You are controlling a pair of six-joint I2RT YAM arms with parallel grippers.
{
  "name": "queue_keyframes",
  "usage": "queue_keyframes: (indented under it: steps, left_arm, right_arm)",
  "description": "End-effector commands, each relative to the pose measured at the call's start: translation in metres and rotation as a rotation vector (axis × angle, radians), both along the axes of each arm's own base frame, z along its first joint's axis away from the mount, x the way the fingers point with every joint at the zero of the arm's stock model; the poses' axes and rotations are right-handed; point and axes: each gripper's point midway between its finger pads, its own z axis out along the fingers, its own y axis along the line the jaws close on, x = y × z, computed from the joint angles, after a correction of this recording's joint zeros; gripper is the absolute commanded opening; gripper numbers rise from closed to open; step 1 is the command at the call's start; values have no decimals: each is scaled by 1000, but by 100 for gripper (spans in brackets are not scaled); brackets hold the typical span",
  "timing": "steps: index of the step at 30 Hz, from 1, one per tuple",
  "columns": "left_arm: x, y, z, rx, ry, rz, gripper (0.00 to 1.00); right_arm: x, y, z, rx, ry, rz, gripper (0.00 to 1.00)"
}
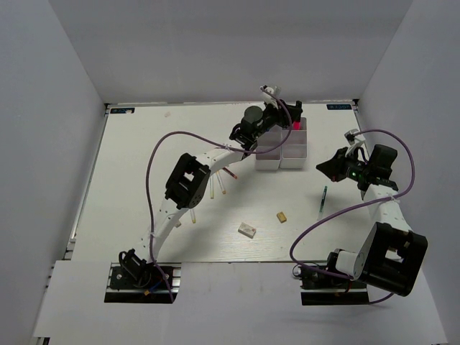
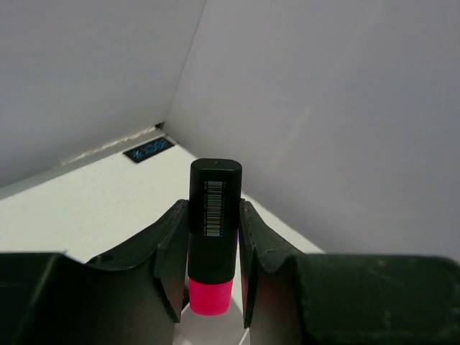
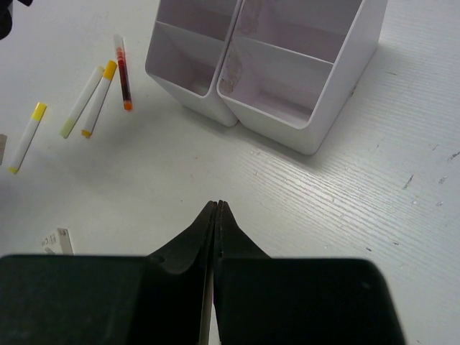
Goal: Sort the stationery into containers
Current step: Place the pen in the storage box.
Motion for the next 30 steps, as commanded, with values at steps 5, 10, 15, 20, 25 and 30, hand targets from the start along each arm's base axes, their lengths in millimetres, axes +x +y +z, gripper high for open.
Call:
queue_keyframes:
  steps: [5,10,15,20,25,30]
  left_arm:
    - [16,14,39,-20,-70,120,23]
    - [20,13,31,6,-53,131,24]
    - [23,15,24,42,-61,148,25]
    - [25,16,19,68,-57,162,32]
    - [29,19,14,85,-46,184,41]
    - [30,20,13,97,-44,195,53]
  right_arm:
    - [-7,5,3,28,-5,22,0]
    - [-8,6,3,34,-1,25,0]
    - [-8,5,3,31,-6,28,0]
    - [-9,6,3,35,-3,33,0]
    - [-10,8,2,38,-1,37,3]
    - [-10,8,3,39,-8,41,5]
